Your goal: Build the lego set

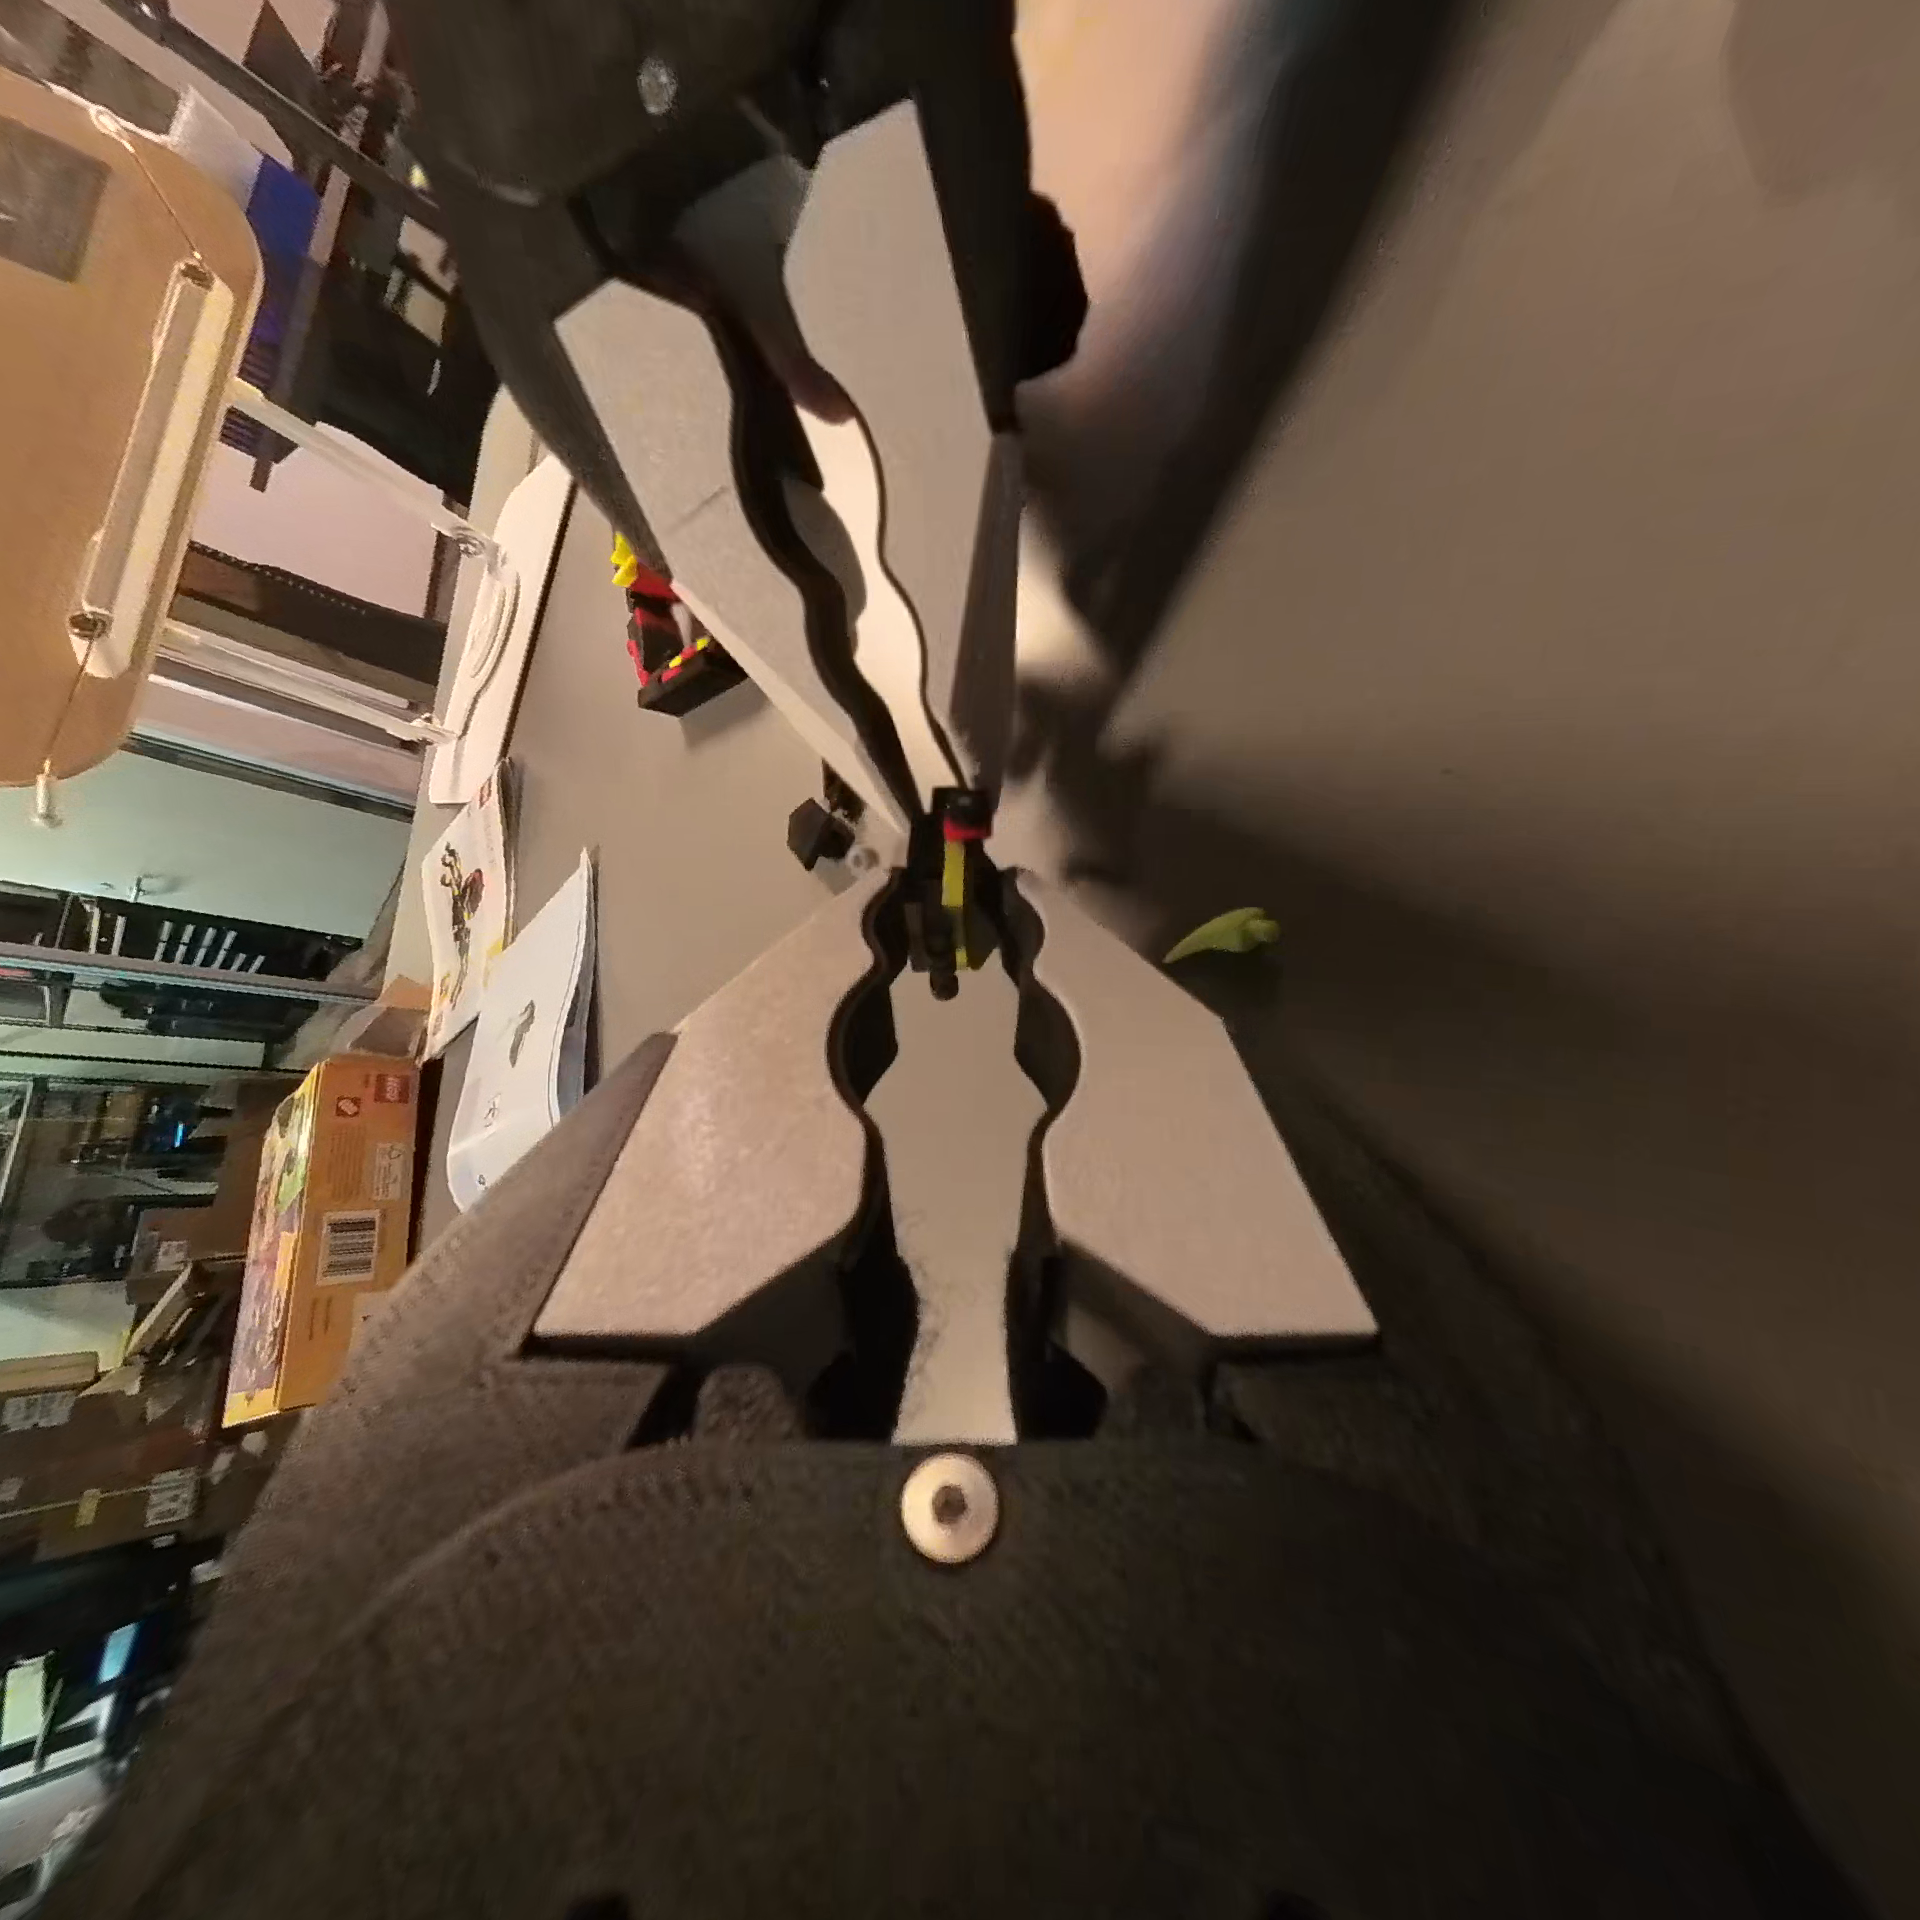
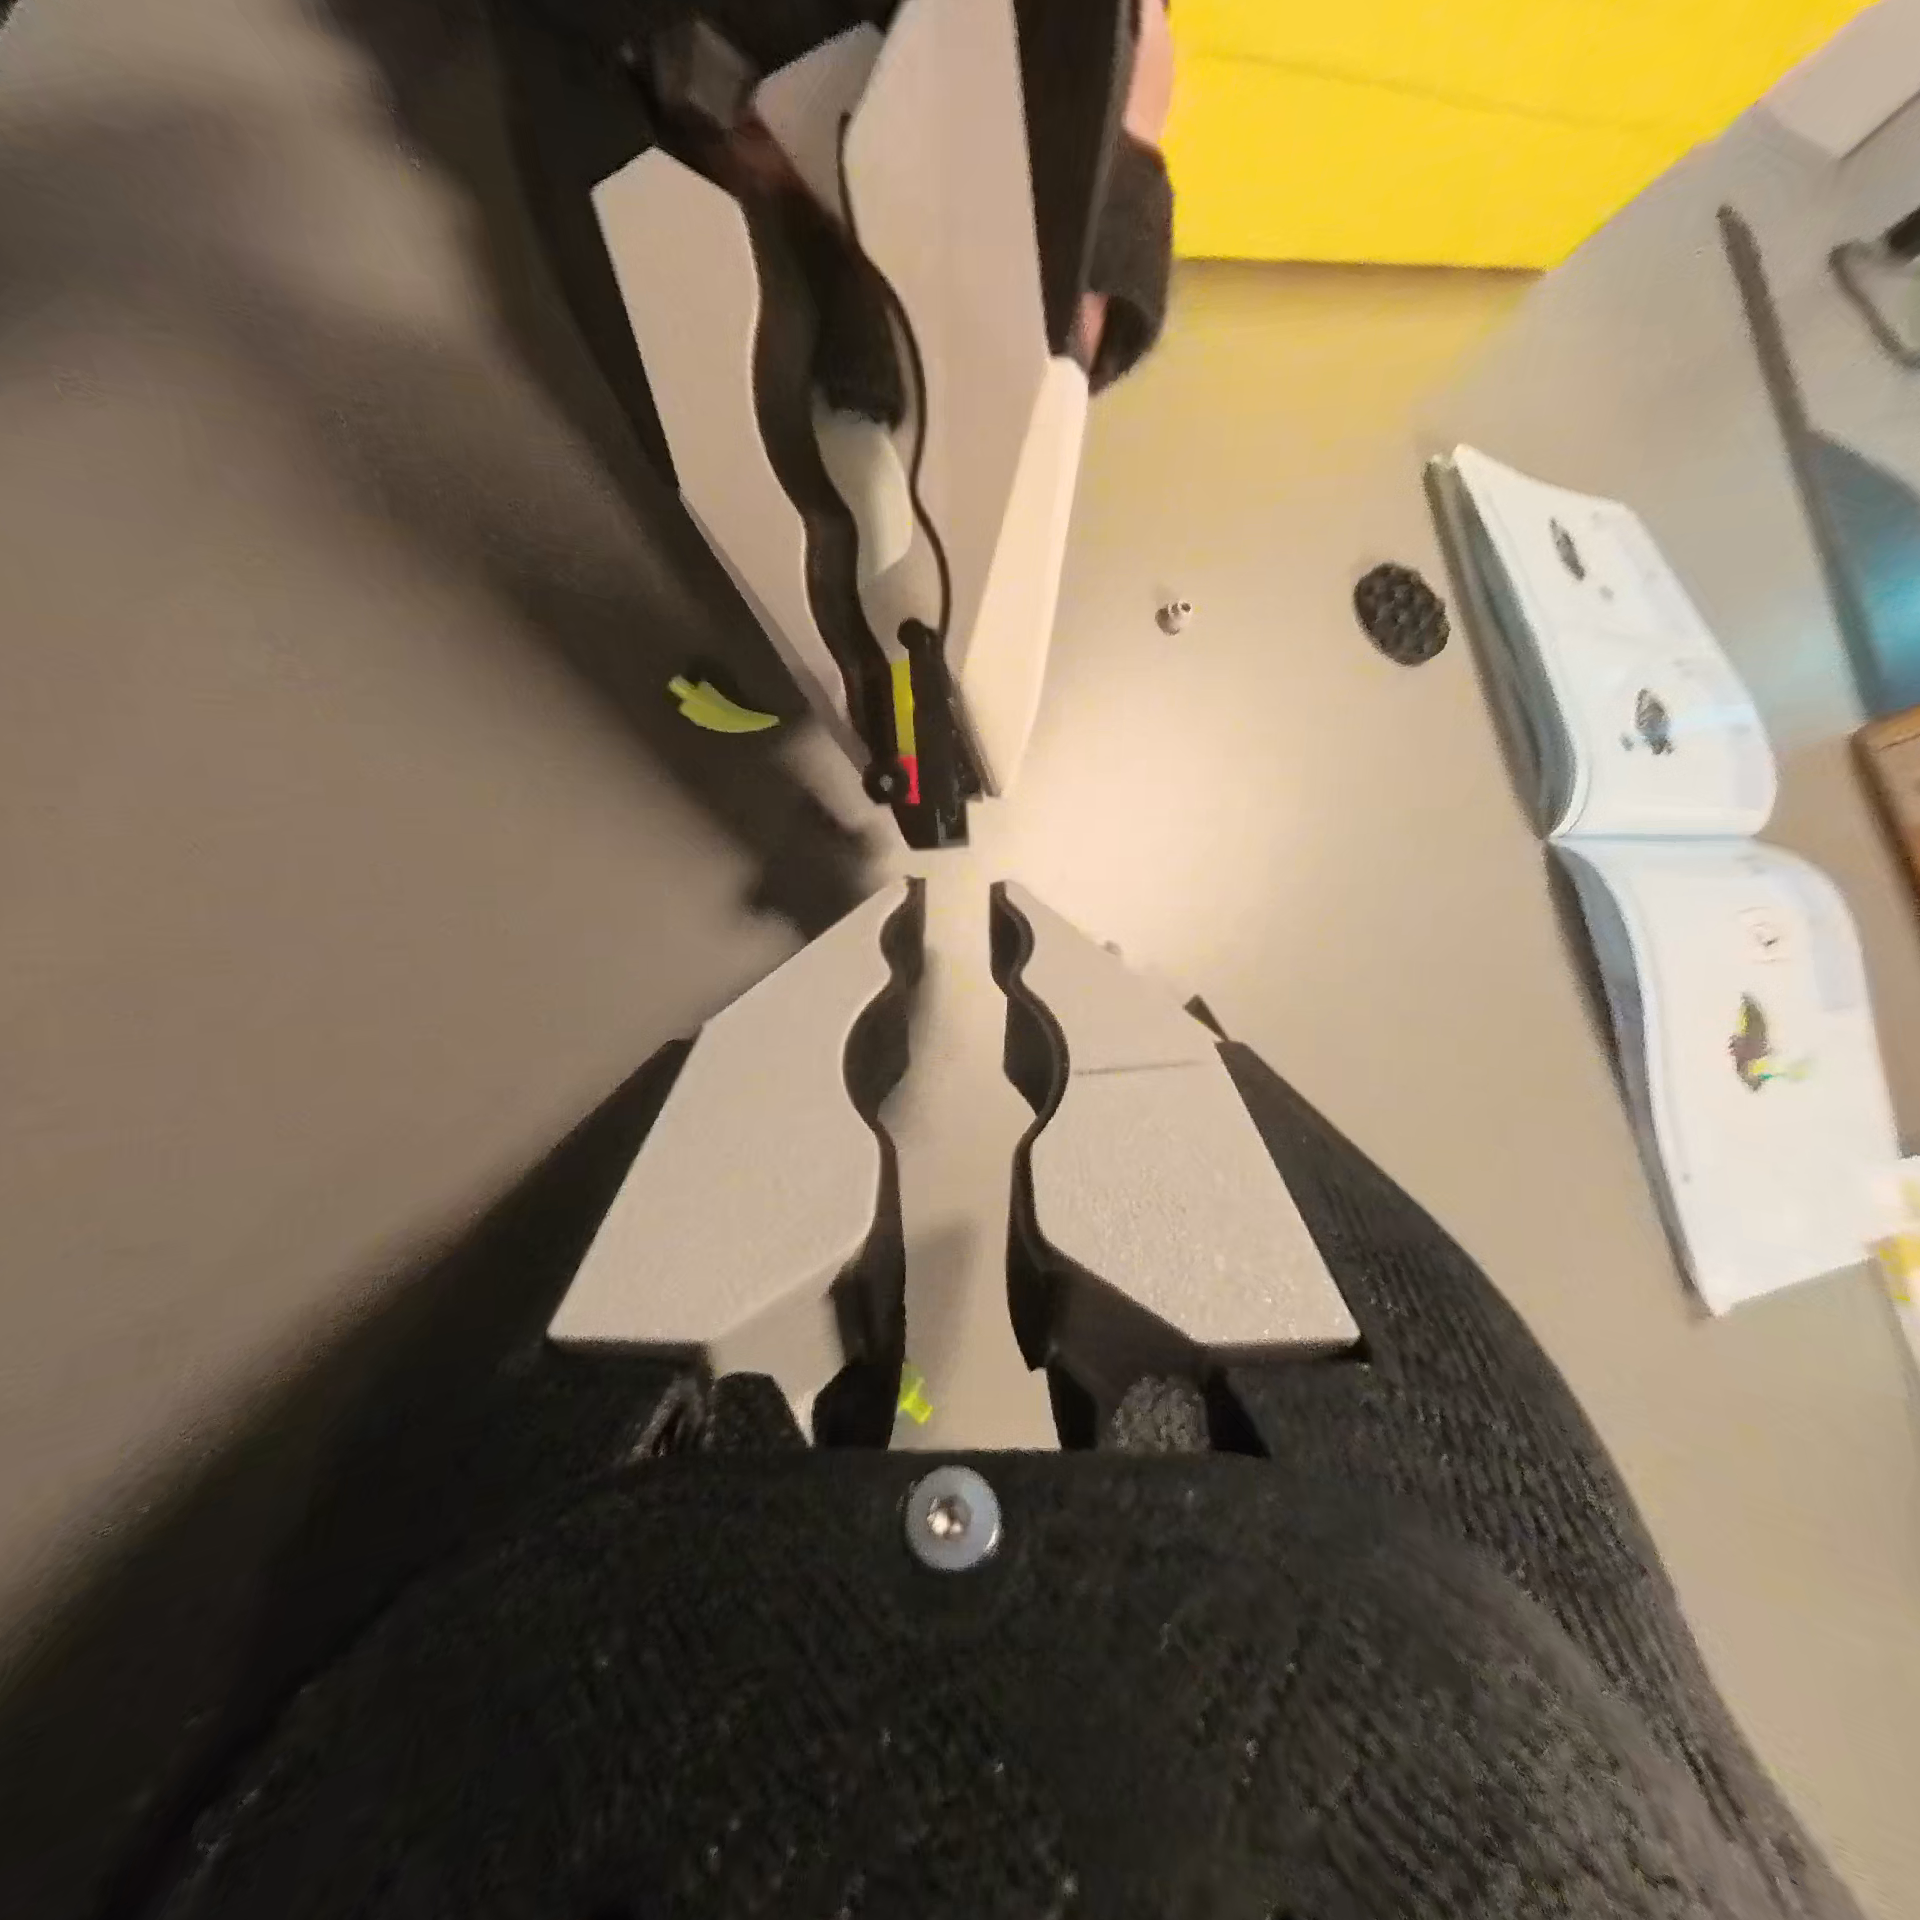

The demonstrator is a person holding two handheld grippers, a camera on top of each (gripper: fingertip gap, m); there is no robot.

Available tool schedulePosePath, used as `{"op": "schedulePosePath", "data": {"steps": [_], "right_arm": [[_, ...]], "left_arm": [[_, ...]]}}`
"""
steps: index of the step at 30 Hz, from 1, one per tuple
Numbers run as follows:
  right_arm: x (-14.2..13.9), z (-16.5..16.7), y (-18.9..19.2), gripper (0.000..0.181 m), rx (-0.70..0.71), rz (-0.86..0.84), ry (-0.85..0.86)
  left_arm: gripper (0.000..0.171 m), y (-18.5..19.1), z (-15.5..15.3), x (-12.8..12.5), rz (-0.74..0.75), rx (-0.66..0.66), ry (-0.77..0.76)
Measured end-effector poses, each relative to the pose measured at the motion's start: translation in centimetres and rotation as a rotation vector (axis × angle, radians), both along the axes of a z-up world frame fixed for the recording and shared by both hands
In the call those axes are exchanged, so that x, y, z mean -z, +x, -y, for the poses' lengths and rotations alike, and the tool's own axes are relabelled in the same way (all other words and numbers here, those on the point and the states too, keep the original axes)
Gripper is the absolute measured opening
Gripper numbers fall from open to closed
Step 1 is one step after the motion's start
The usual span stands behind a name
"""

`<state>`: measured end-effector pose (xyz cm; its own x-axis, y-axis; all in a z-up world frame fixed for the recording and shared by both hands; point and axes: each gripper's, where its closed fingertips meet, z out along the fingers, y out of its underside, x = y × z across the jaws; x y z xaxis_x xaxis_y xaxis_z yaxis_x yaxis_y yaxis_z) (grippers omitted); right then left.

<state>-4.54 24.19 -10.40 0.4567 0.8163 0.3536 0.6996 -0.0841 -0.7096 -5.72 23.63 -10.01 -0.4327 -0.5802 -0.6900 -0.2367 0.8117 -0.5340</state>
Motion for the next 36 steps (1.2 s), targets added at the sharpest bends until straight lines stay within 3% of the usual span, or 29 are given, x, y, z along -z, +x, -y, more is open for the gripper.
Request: {"op": "schedulePosePath", "data": {"steps": [5,12,26,29,36], "right_arm": [[-0.1,-0.4,1.5,0.019,0.062,-0.046,-0.065],[0.8,-1.8,4.1,0.019,0.264,-0.073,-0.181],[1.2,-3.1,3.9,0.005,0.358,-0.127,-0.215],[1.1,-3.2,4.2,0.004,0.323,-0.024,-0.146],[1.1,-1.5,4.4,0.005,-0.082,0.601,0.152]], "left_arm": [[0.016,-0.1,-0.8,0.0,-0.002,-0.023,0.028],[0.016,0.1,-1.3,0.2,0.009,-0.045,0.067],[0.016,0.4,-1.7,0.2,0.004,-0.055,0.07],[0.016,0.4,-1.7,0.2,0.002,-0.054,0.073],[0.016,0.5,-1.7,0.4,-0.006,-0.049,0.09]]}}
